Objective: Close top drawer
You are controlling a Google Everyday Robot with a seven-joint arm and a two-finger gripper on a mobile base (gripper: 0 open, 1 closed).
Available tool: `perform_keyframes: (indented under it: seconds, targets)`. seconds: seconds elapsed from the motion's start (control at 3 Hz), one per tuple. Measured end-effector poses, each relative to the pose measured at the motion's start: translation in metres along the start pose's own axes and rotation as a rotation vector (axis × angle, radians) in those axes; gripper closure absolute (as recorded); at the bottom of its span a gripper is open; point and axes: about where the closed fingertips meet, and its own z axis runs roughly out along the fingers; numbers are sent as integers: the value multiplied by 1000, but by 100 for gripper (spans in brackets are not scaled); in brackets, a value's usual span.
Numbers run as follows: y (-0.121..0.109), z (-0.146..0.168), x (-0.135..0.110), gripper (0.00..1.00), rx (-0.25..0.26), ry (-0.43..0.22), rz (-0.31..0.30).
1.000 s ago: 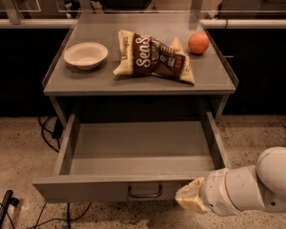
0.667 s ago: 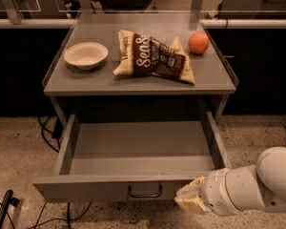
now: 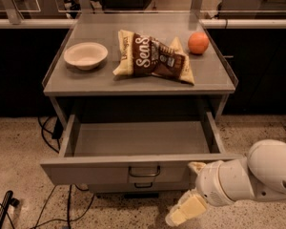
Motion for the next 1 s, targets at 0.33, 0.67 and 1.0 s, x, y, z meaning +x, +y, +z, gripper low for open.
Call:
perform_keyframes:
  seconds: [0.33, 0.67, 1.0]
  targets:
    - [-30, 18, -20, 3, 10, 11, -7]
    - [-38, 22, -26, 27, 13, 11, -17]
    - [-68, 25, -40, 48, 44, 22, -47]
